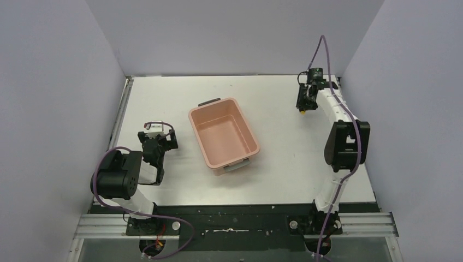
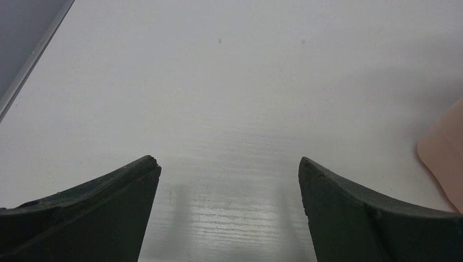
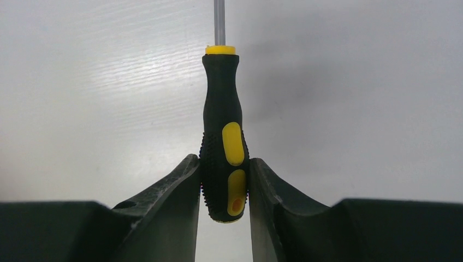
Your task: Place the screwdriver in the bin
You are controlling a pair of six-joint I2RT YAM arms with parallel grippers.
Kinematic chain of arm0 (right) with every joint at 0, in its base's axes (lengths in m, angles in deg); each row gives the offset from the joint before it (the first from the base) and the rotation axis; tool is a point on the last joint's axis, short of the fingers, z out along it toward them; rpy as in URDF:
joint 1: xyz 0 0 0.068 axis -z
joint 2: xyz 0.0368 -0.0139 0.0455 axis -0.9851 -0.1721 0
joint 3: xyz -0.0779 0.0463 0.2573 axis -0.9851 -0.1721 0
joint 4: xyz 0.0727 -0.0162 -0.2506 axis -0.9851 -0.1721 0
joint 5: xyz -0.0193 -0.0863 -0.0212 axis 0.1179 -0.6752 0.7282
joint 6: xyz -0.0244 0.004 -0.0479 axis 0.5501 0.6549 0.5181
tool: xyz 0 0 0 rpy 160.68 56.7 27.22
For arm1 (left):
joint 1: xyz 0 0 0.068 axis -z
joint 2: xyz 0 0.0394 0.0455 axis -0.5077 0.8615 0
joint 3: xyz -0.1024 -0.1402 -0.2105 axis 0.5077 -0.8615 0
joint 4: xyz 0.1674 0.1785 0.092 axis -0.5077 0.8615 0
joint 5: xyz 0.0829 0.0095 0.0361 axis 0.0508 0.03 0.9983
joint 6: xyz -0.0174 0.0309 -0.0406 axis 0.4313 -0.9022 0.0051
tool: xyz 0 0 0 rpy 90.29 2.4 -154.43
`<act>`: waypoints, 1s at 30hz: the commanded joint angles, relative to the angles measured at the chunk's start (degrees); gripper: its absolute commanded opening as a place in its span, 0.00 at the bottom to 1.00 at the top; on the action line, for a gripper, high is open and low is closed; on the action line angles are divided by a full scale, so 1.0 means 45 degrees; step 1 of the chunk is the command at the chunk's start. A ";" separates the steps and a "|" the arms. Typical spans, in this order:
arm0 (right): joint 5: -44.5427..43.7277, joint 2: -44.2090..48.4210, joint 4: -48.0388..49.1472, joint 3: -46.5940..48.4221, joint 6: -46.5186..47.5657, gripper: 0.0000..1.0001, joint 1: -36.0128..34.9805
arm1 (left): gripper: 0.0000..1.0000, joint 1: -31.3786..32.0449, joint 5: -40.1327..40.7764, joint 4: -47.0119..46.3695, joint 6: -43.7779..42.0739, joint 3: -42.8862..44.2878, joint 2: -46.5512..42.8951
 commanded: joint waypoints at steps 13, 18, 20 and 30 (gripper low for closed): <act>-0.1112 0.7797 -0.3290 0.0152 -0.3848 0.00 -0.4244 | 0.97 -0.0044 -0.0042 -0.0579 -0.0080 0.0044 -0.0178; -0.1288 0.8237 -0.2198 -0.0406 -0.4776 0.00 -0.7313 | 0.97 -0.0042 -0.0045 -0.0571 -0.0083 0.0044 -0.0177; -0.1580 0.8018 -0.1609 -0.0632 -0.5072 0.00 -0.8707 | 0.97 -0.0042 -0.0039 -0.0572 -0.0091 0.0044 -0.0159; -0.2803 0.6244 0.1315 -0.3517 -0.7190 0.00 -1.0882 | 0.97 -0.0042 -0.0038 -0.0572 -0.0088 0.0044 -0.0170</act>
